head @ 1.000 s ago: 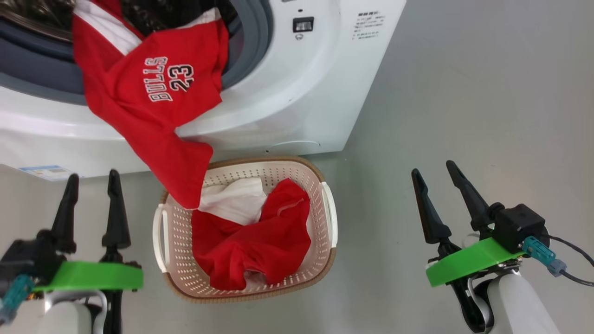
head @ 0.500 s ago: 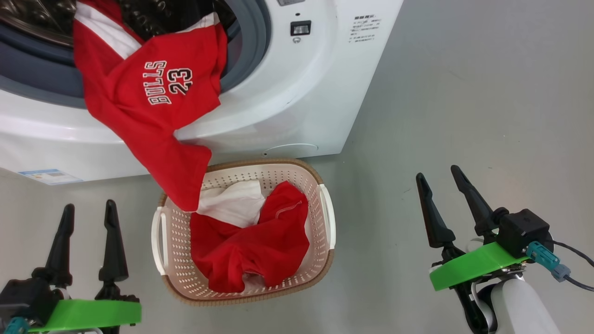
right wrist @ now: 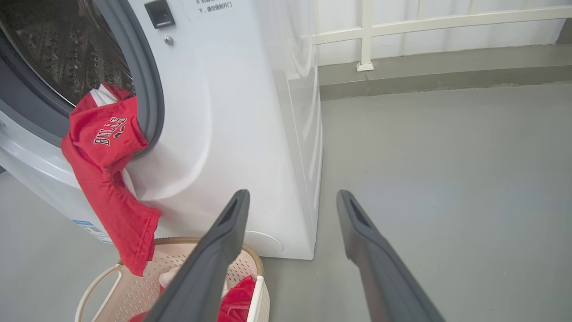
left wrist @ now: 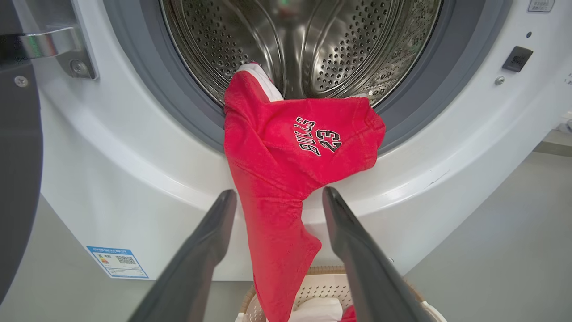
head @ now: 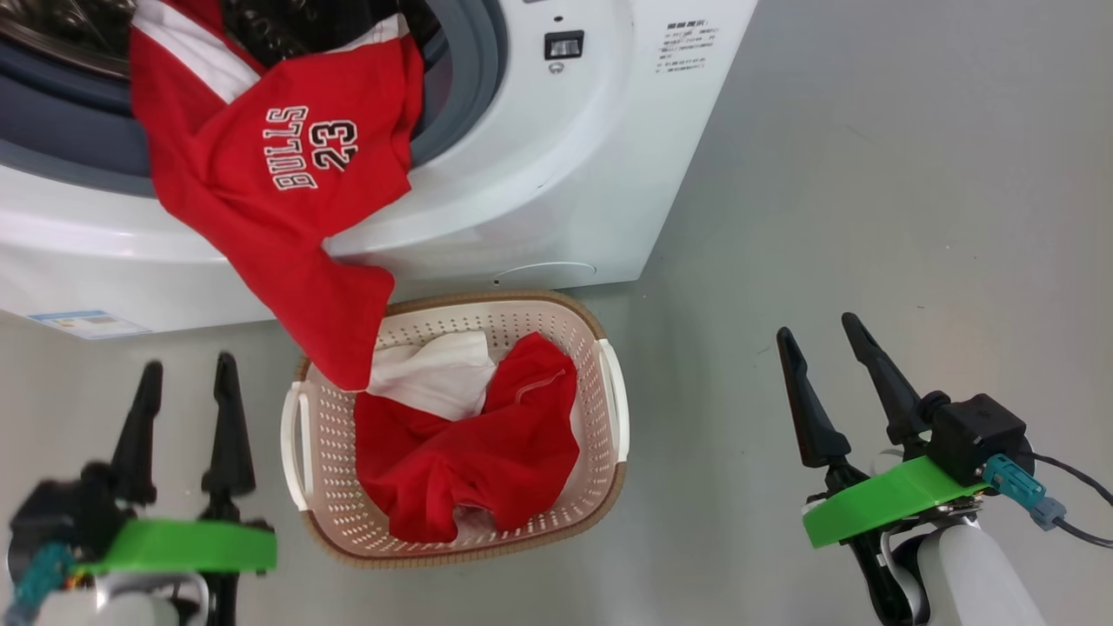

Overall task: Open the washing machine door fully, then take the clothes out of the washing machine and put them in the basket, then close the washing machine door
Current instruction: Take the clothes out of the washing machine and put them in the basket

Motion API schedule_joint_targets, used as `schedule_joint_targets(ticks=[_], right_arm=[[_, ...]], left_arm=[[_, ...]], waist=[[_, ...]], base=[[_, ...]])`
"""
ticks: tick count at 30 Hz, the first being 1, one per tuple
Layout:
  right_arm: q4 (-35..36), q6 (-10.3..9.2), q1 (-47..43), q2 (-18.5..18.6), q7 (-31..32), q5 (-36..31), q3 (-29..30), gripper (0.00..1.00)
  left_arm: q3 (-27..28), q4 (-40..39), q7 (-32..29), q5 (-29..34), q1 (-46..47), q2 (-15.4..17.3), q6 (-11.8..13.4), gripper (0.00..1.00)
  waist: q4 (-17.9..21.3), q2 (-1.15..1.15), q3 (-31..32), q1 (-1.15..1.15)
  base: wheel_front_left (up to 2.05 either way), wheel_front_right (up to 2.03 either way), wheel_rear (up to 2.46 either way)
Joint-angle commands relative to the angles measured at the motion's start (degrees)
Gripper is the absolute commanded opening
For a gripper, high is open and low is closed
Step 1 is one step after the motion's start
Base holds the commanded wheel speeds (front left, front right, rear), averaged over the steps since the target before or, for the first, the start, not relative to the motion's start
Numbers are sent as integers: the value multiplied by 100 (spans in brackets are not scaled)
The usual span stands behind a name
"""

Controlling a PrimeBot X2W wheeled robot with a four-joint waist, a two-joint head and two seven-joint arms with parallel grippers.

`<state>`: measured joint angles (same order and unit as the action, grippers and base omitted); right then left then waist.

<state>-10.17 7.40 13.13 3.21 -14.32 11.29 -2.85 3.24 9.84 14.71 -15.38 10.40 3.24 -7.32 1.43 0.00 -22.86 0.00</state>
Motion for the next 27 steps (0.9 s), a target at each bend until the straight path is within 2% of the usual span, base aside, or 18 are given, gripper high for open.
schedule_joint_targets(ticks=[1, 8, 16, 27], right_arm=[[119, 9, 20, -26, -68, 45, -157, 100], [131, 9, 90, -29, -68, 58, -236, 100], [155, 9, 207, -32, -68, 118, -380, 100], [211, 9, 328, -33, -68, 162, -446, 100]], left_arm=[[125, 38, 29, -65, 251, 192, -17, 100], [-91, 822, 29, -309, 979, 425, -17, 100], [-416, 2464, 29, -721, 2135, 792, -17, 100], [-831, 3783, 29, -1256, 3192, 1222, -17, 100]], waist=[[13, 0, -21, 0], [91, 0, -124, 0], [290, 0, -360, 0], [519, 0, -662, 0]], base=[[0, 0, 0], [0, 0, 0], [0, 0, 0], [0, 0, 0]])
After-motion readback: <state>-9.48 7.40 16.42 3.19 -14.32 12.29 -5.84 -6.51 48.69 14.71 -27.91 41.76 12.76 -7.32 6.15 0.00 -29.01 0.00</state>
